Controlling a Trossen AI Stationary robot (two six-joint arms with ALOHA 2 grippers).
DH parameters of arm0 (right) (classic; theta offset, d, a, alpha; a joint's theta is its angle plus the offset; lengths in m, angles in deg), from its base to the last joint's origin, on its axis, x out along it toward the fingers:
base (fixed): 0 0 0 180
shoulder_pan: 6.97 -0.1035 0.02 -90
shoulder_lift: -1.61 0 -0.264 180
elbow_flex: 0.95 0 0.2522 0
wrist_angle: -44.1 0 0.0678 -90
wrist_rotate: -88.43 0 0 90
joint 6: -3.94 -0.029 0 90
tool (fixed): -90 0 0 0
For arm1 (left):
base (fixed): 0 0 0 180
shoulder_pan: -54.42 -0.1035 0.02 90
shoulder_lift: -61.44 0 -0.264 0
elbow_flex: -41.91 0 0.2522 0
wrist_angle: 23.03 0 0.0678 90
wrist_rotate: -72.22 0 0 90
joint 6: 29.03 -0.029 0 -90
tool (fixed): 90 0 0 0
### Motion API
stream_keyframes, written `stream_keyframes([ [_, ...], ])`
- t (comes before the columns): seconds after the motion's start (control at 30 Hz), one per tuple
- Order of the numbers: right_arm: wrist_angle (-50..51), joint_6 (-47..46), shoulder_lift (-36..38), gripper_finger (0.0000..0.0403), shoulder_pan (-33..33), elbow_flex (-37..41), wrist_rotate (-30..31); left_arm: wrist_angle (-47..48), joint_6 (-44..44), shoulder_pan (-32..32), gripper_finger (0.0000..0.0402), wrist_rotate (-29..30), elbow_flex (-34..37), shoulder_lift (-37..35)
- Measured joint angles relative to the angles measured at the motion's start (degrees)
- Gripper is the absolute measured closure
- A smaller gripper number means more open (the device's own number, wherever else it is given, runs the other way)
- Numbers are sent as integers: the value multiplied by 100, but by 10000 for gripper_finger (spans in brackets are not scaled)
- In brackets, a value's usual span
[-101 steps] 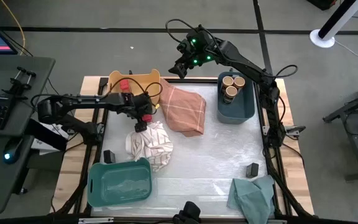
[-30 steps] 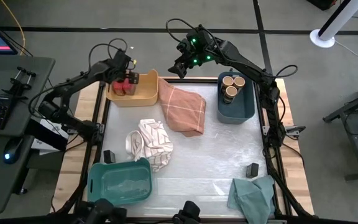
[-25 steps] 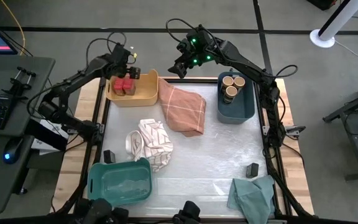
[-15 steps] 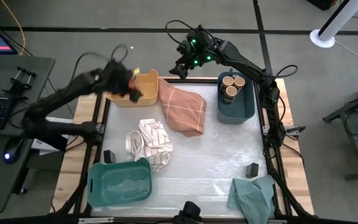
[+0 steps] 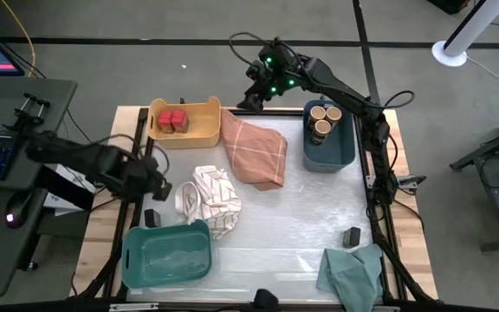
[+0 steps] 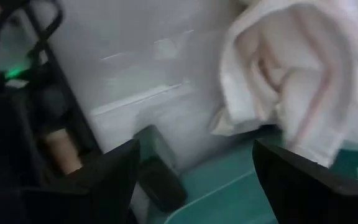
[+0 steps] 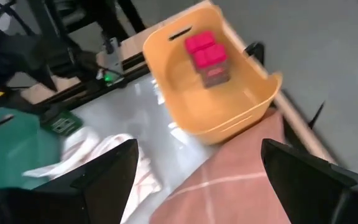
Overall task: Sort spices by type
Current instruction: Put the left black seasoning can into the green bin
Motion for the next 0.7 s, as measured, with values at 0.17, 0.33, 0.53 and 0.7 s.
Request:
stream_keyframes([
  [0.17, 336, -342, 0, 66, -296, 0, 4, 99, 874, 777, 112, 150, 0, 572],
  [0.33, 371, -776, 0, 66, -688, 0, 244, 103, 1487, 1353, 113, 163, 0, 1083],
  [0.53, 385, -1242, 0, 66, -1094, 0, 676, 53, 2213, 2047, 113, 158, 0, 1472],
  [0.7, 385, -1181, 0, 66, -1279, 0, 790, 179, 3435, 2637, 113, 139, -2, 1706],
])
